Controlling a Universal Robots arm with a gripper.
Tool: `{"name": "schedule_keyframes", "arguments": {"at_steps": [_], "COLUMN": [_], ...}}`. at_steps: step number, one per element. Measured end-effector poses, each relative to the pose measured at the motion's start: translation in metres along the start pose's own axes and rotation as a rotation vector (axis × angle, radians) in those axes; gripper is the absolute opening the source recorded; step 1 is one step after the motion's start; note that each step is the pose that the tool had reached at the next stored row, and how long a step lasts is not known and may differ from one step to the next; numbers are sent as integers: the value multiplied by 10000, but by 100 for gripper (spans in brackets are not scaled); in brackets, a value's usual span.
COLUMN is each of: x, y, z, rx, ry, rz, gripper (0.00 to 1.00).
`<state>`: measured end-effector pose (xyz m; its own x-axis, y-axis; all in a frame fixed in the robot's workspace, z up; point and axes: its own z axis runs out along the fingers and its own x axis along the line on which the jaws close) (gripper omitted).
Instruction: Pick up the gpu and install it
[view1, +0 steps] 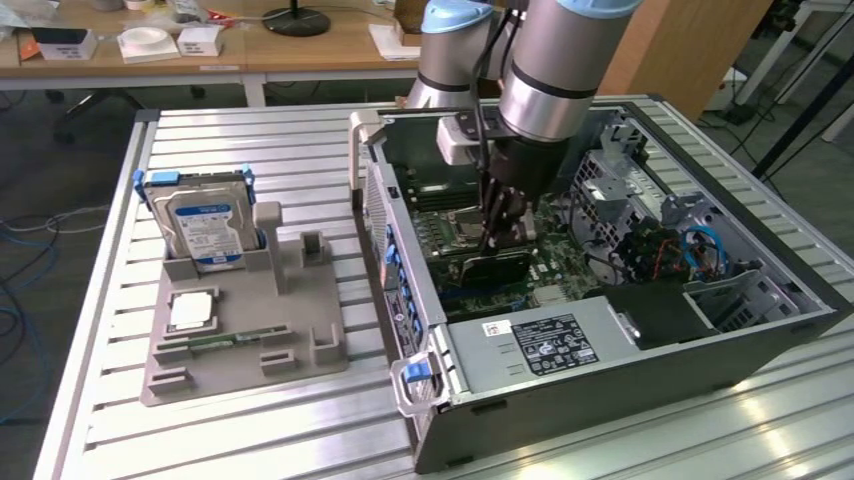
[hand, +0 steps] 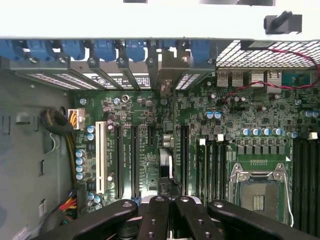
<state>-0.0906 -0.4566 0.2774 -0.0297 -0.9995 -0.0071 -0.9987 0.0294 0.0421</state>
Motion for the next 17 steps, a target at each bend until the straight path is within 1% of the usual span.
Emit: {"name": "schedule_keyframes", "arguments": {"at_steps": [4,7,17], "x": [0,0,0], "y": [6,8,8], "z": [71,100,113], "rx": [6,7,7], "ry": [-2,-3,5], "rz": [28,35,37], "gripper": [11,11,11]}}
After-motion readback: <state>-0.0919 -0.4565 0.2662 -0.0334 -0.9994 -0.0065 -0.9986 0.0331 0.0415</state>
